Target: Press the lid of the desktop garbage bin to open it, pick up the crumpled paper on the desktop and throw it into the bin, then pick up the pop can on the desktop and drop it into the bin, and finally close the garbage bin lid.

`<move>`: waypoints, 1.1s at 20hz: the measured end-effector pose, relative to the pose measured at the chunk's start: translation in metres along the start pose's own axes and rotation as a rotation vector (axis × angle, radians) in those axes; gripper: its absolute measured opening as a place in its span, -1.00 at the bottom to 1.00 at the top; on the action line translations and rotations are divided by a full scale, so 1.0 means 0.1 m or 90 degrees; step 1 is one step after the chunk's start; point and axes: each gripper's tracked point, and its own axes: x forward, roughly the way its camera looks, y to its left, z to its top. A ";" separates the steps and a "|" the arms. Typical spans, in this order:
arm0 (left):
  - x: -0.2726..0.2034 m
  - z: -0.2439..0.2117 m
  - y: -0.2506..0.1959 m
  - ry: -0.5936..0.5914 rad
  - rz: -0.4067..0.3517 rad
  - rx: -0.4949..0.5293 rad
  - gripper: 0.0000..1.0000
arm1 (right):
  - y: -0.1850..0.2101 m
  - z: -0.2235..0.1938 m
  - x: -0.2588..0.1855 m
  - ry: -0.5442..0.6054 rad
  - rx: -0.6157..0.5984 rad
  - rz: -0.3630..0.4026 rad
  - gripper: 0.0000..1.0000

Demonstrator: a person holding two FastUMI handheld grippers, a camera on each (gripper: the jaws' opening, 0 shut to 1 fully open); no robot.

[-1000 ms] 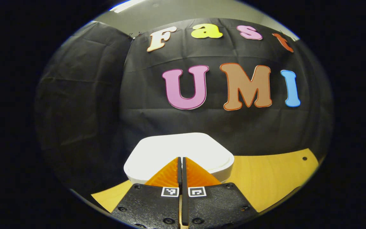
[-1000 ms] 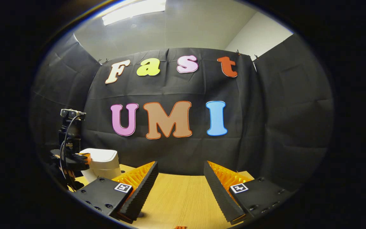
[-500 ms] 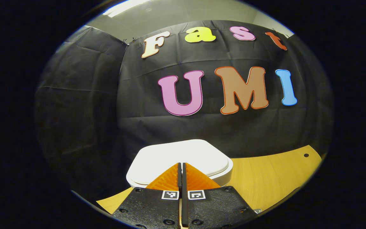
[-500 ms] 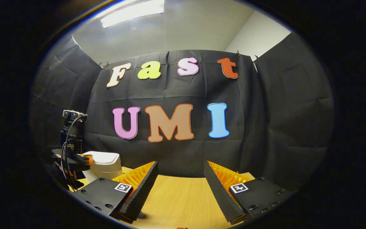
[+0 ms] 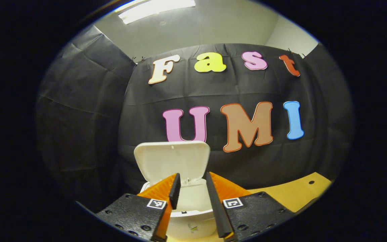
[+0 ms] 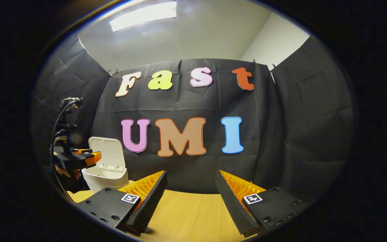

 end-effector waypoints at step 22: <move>-0.91 0.35 -0.11 -0.062 -0.035 -0.035 0.80 | 0.20 -2.70 0.12 0.385 -0.108 0.088 0.94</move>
